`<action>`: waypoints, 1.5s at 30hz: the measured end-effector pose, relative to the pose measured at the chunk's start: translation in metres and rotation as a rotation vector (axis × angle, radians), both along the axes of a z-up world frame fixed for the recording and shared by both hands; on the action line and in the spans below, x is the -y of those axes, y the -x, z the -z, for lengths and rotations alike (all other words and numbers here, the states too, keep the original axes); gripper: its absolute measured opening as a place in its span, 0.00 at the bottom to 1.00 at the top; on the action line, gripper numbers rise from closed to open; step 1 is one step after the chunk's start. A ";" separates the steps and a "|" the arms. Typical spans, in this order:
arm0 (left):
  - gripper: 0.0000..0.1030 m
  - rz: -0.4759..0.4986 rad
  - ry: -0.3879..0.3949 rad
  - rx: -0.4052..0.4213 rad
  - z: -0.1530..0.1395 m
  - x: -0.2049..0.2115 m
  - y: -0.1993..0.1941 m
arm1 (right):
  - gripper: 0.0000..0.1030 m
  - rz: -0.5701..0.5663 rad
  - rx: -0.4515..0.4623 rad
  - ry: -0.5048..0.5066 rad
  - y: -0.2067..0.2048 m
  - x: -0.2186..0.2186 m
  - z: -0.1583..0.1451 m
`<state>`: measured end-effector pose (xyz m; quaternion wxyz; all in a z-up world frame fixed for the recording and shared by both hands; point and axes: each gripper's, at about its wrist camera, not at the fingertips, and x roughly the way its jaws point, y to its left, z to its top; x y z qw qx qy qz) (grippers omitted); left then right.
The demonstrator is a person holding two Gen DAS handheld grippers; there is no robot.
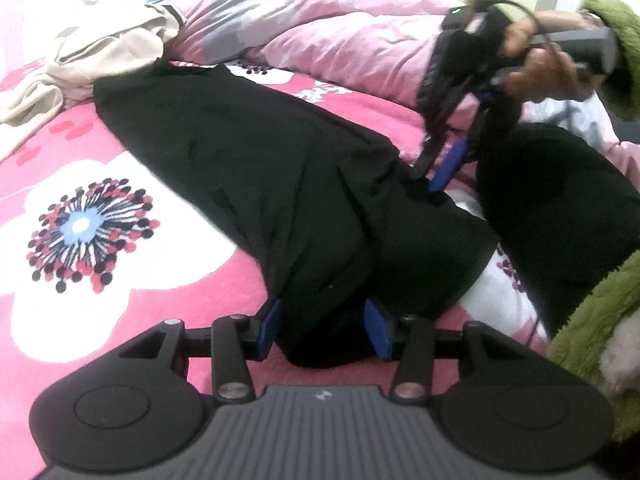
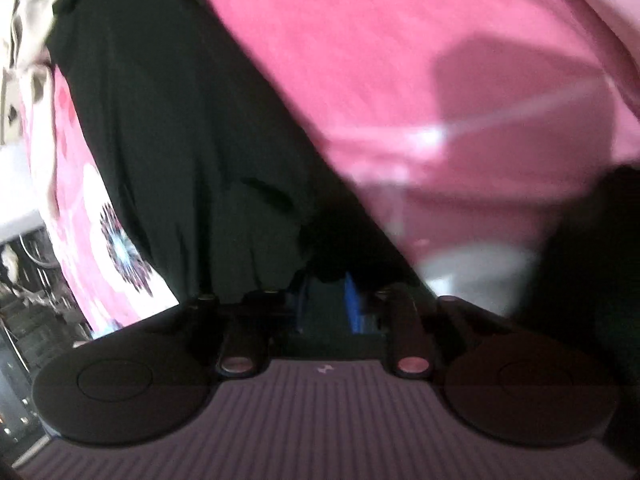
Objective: Fold clothes
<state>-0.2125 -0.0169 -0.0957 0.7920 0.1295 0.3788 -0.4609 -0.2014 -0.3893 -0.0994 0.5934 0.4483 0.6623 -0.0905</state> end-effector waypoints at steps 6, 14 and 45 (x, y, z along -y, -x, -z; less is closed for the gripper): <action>0.46 -0.001 -0.025 0.011 0.000 0.001 0.001 | 0.22 -0.393 0.329 0.264 -0.006 -0.032 -0.057; 0.46 -0.004 -0.037 -0.007 0.003 0.003 0.001 | 0.33 -0.916 0.546 0.500 -0.045 -0.088 -0.033; 0.46 -0.186 0.085 -0.198 -0.001 -0.036 -0.036 | 0.31 -0.215 0.313 0.050 0.051 0.020 -0.048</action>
